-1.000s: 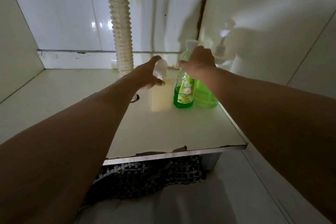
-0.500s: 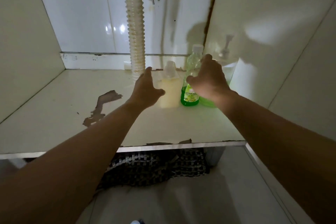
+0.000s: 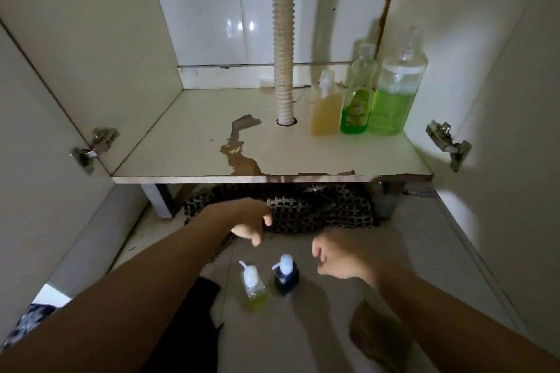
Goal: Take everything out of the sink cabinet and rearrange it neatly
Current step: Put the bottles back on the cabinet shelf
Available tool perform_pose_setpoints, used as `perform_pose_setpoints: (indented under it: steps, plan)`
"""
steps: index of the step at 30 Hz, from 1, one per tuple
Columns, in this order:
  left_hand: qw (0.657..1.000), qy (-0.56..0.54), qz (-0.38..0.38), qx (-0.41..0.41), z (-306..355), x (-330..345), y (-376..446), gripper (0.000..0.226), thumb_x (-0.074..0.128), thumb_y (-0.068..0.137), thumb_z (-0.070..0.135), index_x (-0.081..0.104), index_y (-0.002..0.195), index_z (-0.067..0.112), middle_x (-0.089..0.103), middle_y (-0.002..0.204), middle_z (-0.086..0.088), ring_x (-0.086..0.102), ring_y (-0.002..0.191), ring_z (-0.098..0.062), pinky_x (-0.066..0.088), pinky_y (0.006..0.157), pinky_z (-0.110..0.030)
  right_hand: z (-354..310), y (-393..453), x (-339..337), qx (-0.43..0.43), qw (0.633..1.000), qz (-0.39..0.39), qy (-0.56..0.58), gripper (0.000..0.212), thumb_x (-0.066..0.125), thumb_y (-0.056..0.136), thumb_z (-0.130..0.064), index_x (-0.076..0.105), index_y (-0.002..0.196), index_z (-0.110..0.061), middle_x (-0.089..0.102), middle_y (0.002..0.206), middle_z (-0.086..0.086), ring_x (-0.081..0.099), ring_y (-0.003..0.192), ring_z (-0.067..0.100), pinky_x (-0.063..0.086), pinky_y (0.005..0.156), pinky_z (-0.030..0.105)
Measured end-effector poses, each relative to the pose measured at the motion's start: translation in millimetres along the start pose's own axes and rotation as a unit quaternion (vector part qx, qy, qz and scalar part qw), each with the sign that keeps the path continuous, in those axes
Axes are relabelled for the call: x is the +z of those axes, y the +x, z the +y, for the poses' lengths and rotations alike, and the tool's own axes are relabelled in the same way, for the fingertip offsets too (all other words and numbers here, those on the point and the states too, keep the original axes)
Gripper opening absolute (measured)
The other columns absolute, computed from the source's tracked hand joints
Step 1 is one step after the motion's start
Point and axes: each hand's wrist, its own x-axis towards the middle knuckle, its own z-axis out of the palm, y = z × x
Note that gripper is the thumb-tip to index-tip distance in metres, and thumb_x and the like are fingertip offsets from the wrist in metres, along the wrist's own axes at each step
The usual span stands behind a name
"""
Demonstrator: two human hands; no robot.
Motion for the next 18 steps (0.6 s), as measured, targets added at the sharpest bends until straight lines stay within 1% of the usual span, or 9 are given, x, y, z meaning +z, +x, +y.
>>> perform_pose_setpoints:
  steps: [2, 4, 5, 6, 8, 10, 12, 15, 18]
  plan:
    - [0.999, -0.001, -0.032, 0.001, -13, 31, -7, 0.076, 0.073, 0.079, 0.015, 0.036, 0.145, 0.021, 0.048, 0.14, -0.006, 0.049, 0.125, -0.023, 0.043, 0.097, -0.029, -4, 5, 13, 0.01, 0.999, -0.022, -0.029, 0.034, 0.063, 0.082, -0.018, 0.058, 0.115, -0.023, 0.061, 0.115, 0.0, 0.058, 0.101, 0.018, 0.049, 0.086, 0.03]
    - [0.998, 0.03, -0.049, 0.017, -23, 60, -12, 0.088, 0.076, 0.076, 0.018, 0.027, 0.149, 0.026, 0.04, 0.148, -0.004, 0.041, 0.132, -0.023, 0.041, 0.104, -0.032, -9, 9, 23, 0.022, 0.999, -0.012, -0.027, 0.042, 0.062, 0.081, -0.018, 0.052, 0.121, -0.025, 0.058, 0.12, -0.001, 0.056, 0.108, 0.019, 0.046, 0.086, 0.03]
    - [0.997, 0.053, -0.053, 0.03, -26, 72, -13, 0.09, 0.077, 0.076, 0.018, 0.025, 0.149, 0.026, 0.037, 0.15, -0.003, 0.038, 0.135, -0.022, 0.038, 0.107, -0.033, -13, 10, 28, 0.025, 0.999, -0.004, -0.021, 0.046, 0.061, 0.082, -0.016, 0.049, 0.126, -0.025, 0.056, 0.124, -0.001, 0.054, 0.113, 0.019, 0.045, 0.086, 0.029]
    - [0.995, 0.079, -0.05, 0.047, -29, 82, -13, 0.09, 0.077, 0.076, 0.018, 0.025, 0.149, 0.026, 0.035, 0.15, -0.003, 0.035, 0.137, -0.022, 0.036, 0.109, -0.034, -16, 11, 32, 0.025, 1.0, 0.002, -0.015, 0.051, 0.059, 0.083, -0.014, 0.045, 0.132, -0.024, 0.054, 0.129, 0.0, 0.052, 0.119, 0.02, 0.044, 0.089, 0.029]
    - [0.988, 0.127, -0.029, 0.087, -33, 97, -9, 0.083, 0.074, 0.078, 0.017, 0.029, 0.147, 0.026, 0.036, 0.149, -0.001, 0.033, 0.137, -0.02, 0.034, 0.11, -0.035, -22, 12, 40, 0.021, 1.0, 0.006, -0.001, 0.063, 0.054, 0.086, -0.009, 0.033, 0.143, -0.025, 0.042, 0.145, 0.0, 0.042, 0.132, 0.02, 0.04, 0.1, 0.03]
    - [0.981, 0.158, 0.003, 0.117, -36, 106, -4, 0.072, 0.069, 0.081, 0.015, 0.036, 0.144, 0.027, 0.04, 0.145, 0.0, 0.036, 0.135, -0.021, 0.037, 0.106, -0.038, -28, 13, 47, 0.011, 1.0, 0.013, 0.001, 0.066, 0.049, 0.089, -0.006, 0.027, 0.148, -0.027, 0.032, 0.152, -0.002, 0.035, 0.137, 0.02, 0.034, 0.107, 0.031]
    - [0.974, 0.179, 0.027, 0.133, -38, 113, 3, 0.063, 0.063, 0.084, 0.012, 0.04, 0.14, 0.028, 0.045, 0.141, 0.0, 0.042, 0.131, -0.022, 0.039, 0.104, -0.04, -32, 17, 53, -0.013, 0.999, 0.038, -0.005, 0.063, 0.048, 0.089, -0.005, 0.032, 0.145, -0.029, 0.036, 0.15, -0.003, 0.038, 0.135, 0.019, 0.036, 0.106, 0.031]
    - [0.963, 0.22, 0.054, 0.147, -39, 118, 10, 0.06, 0.058, 0.087, 0.009, 0.039, 0.14, 0.028, 0.049, 0.137, -0.002, 0.047, 0.126, -0.024, 0.04, 0.102, -0.039, -38, 20, 60, -0.037, 0.998, 0.056, -0.01, 0.058, 0.05, 0.089, -0.002, 0.039, 0.141, -0.025, 0.042, 0.145, -0.002, 0.041, 0.131, 0.02, 0.039, 0.103, 0.03]
    - [0.963, 0.219, 0.068, 0.141, -41, 121, 14, 0.055, 0.058, 0.088, 0.01, 0.041, 0.138, 0.026, 0.053, 0.133, -0.003, 0.05, 0.122, -0.025, 0.039, 0.103, -0.037, -44, 20, 67, -0.054, 0.994, 0.066, -0.061, 0.049, 0.052, 0.087, -0.001, 0.048, 0.133, -0.02, 0.05, 0.133, 0.003, 0.046, 0.123, 0.024, 0.044, 0.097, 0.034]
